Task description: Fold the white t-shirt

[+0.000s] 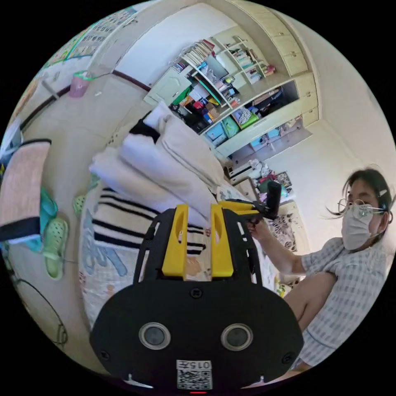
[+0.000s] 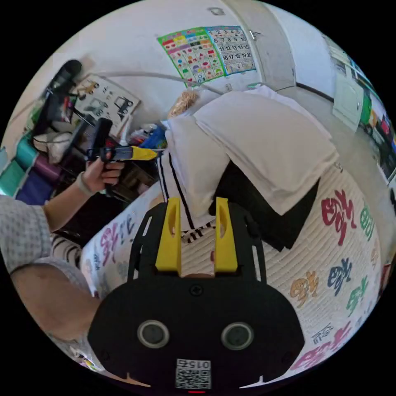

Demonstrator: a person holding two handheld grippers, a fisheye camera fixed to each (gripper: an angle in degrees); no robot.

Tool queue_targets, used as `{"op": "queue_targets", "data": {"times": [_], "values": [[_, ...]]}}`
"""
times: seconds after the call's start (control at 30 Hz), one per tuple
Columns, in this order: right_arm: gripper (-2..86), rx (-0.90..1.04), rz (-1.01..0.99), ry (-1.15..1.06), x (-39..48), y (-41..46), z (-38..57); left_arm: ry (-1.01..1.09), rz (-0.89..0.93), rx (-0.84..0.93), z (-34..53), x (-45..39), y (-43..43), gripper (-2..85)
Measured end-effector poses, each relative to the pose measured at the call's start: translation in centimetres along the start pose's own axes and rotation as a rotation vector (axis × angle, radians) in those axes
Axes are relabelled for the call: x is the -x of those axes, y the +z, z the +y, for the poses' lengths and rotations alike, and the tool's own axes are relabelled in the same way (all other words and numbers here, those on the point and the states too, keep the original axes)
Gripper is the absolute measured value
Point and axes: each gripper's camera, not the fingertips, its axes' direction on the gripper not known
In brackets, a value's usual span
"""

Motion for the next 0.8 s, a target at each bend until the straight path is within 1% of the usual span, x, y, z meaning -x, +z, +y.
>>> {"op": "queue_targets", "data": {"times": [0.03, 0.1, 0.17, 0.23, 0.33, 0.37, 0.4, 0.43, 0.5, 0.53, 0.6, 0.63, 0.67, 0.7, 0.73, 0.8], "values": [[7.8, 0.010, 0.026, -0.014, 0.6, 0.4, -0.5, -0.019, 0.019, -0.015, 0.7, 0.2, 0.0, 7.9], [2.4, 0.036, 0.152, -0.047, 2.3, 1.5, -1.8, -0.064, 0.055, -0.061, 2.9, 0.7, 0.2, 7.5], [1.2, 0.046, 0.163, -0.026, 3.1, 0.9, -2.0, -0.076, 0.056, -0.062, 4.0, 0.7, 0.4, 7.7], [0.5, -0.006, 0.156, -0.022, 3.9, -1.1, -1.3, -0.079, 0.067, -0.057, 4.8, 0.5, 0.5, 9.1], [0.1, -0.115, -0.038, 0.005, 4.5, -5.8, 0.9, -0.111, 0.018, -0.108, 6.3, 0.3, 0.1, 11.9], [0.1, -0.167, -0.134, 0.017, 4.7, -7.8, 2.1, -0.116, 0.020, -0.122, 6.9, 0.2, 0.1, 12.4], [0.1, -0.218, -0.227, 0.029, 4.9, -9.9, 3.8, -0.119, 0.037, -0.124, 7.6, 0.0, 0.2, 12.9], [0.1, -0.239, -0.267, 0.037, 5.1, -10.9, 4.7, -0.118, 0.051, -0.124, 7.9, -0.1, 0.4, 13.1], [0.2, -0.307, -0.411, 0.072, 5.6, -14.5, 8.9, -0.091, 0.145, -0.099, 9.3, -1.3, 1.5, 13.3], [0.2, -0.325, -0.442, 0.085, 5.7, -15.3, 10.1, -0.080, 0.179, -0.083, 9.6, -1.7, 2.1, 13.3], [0.6, -0.397, -0.499, 0.196, 5.3, -17.8, 15.5, -0.038, 0.321, 0.050, 11.0, -3.8, 5.4, 13.0], [0.7, -0.412, -0.497, 0.245, 4.9, -18.2, 17.2, -0.029, 0.340, 0.092, 11.4, -4.4, 6.4, 13.0], [1.0, -0.427, -0.463, 0.355, 3.9, -18.7, 20.6, 0.006, 0.362, 0.184, 12.2, -5.7, 8.7, 13.1], [1.4, -0.423, -0.401, 0.510, 2.6, -18.8, 24.5, 0.050, 0.358, 0.274, 13.2, -7.1, 11.2, 13.1], [1.8, -0.415, -0.364, 0.592, 1.9, -18.7, 26.5, 0.072, 0.353, 0.321, 13.7, -7.8, 12.4, 13.1], [3.9, -0.314, -0.170, 0.907, 0.1, -17.7, 34.6, 0.160, 0.360, 0.484, 15.8, -10.7, 17.2, 13.4]]}}
